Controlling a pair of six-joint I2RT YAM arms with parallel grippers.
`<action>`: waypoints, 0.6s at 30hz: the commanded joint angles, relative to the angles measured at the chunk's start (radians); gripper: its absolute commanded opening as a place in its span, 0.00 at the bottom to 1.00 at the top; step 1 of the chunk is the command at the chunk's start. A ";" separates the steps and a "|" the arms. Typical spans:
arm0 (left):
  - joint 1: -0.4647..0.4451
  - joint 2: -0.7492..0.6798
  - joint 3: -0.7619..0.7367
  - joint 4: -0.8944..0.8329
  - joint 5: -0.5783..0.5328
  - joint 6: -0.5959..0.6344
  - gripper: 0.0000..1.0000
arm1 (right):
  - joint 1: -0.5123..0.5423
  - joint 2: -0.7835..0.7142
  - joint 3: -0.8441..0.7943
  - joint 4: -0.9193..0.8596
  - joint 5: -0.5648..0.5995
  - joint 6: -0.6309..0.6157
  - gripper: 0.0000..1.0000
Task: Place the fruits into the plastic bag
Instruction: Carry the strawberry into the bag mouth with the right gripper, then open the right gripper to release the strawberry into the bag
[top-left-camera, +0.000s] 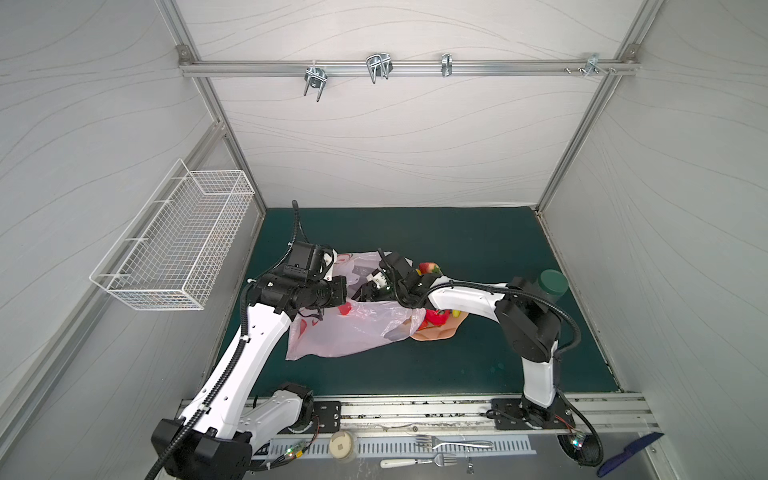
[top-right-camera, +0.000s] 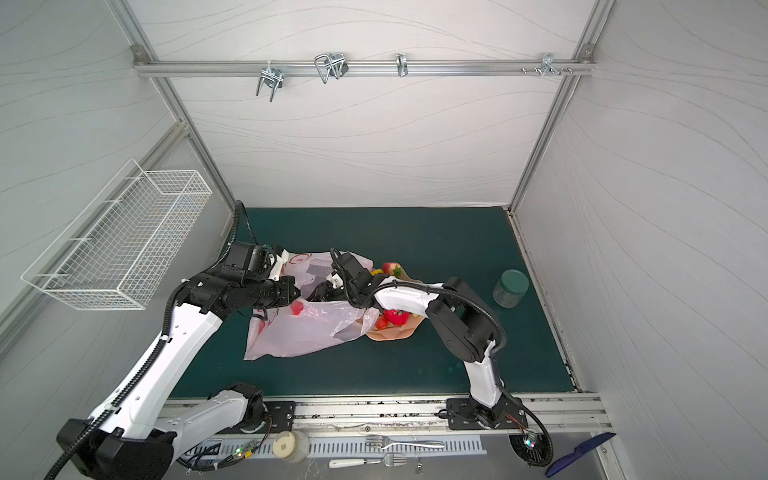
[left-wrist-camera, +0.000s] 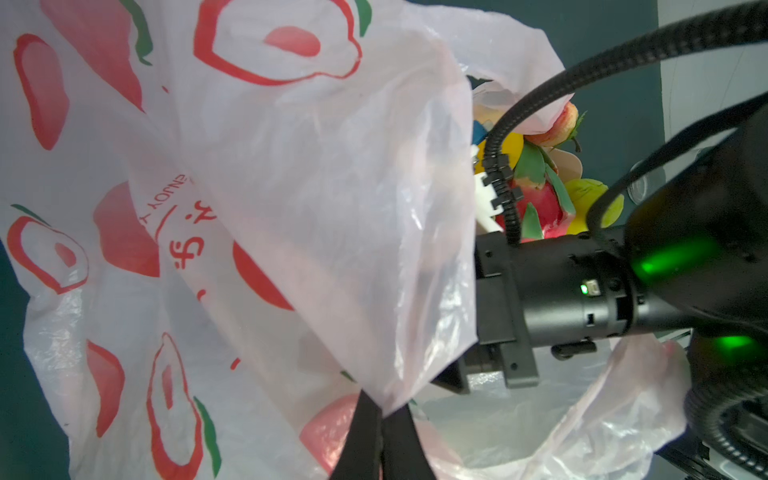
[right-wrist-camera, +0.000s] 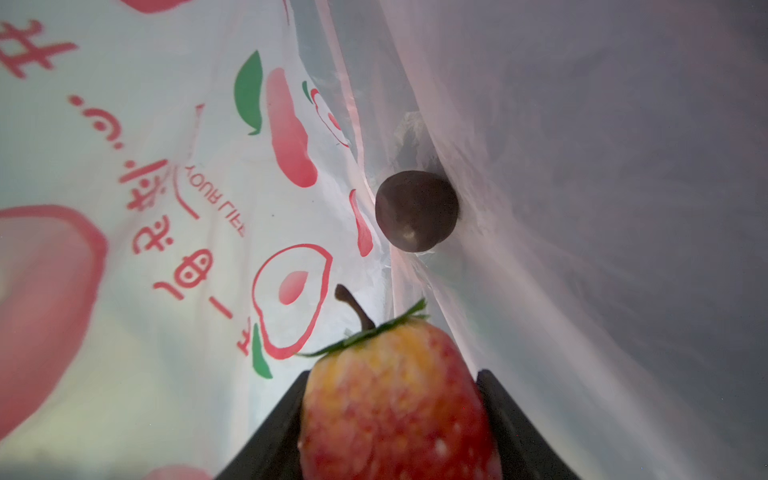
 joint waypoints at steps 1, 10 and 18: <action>0.005 -0.007 0.042 0.027 0.011 0.002 0.00 | 0.021 0.049 0.062 -0.073 -0.008 0.019 0.33; 0.005 -0.010 0.023 0.039 0.011 -0.009 0.00 | 0.033 0.114 0.178 -0.234 0.012 -0.027 0.43; 0.006 -0.024 -0.003 0.044 0.002 -0.027 0.00 | 0.031 0.081 0.171 -0.206 -0.018 -0.081 0.79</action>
